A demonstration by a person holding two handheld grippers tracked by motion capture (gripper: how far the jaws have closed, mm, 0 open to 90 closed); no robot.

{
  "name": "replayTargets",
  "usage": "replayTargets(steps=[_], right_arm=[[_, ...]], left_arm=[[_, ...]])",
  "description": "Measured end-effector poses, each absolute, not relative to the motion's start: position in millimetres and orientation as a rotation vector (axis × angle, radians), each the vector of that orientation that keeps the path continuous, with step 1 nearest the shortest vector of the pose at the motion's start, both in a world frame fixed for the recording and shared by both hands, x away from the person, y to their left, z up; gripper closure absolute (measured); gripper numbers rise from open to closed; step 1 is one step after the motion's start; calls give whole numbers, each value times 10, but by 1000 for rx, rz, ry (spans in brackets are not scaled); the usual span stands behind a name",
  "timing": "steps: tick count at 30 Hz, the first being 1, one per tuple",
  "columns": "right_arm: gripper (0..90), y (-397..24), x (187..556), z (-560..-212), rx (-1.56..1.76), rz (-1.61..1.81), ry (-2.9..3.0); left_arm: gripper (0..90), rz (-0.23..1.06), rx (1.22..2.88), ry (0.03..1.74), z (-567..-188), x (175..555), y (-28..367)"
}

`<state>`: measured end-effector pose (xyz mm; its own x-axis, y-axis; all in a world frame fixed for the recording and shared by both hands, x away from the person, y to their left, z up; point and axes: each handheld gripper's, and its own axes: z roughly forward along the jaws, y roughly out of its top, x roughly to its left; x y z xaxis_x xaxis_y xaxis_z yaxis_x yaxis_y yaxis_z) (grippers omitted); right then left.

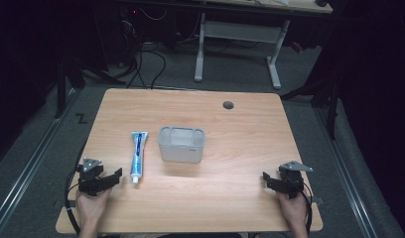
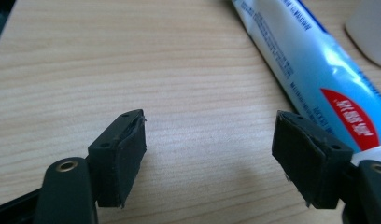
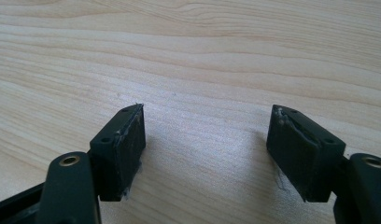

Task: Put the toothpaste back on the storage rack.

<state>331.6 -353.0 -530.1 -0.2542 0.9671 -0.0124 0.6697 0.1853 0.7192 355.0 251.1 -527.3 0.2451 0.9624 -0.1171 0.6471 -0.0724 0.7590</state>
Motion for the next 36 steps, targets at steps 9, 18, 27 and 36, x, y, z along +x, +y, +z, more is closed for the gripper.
replayTargets(steps=[9,18,27,36], right_arm=[[282,-3530,3313,-5302,1531,836,1995],[282,-3530,3313,-5301,1529,836,1996],[282,-3531,3313,-5302,1527,835,1996],[281,-3530,3313,-5302,1529,836,1996]], left_arm=[[281,572,1789,1462,-5156,3454,2521],[308,540,1745,1445,-5110,3325,2552],[324,514,1774,1410,-5092,3256,2465],[319,462,1808,1387,-5037,3224,2380]])
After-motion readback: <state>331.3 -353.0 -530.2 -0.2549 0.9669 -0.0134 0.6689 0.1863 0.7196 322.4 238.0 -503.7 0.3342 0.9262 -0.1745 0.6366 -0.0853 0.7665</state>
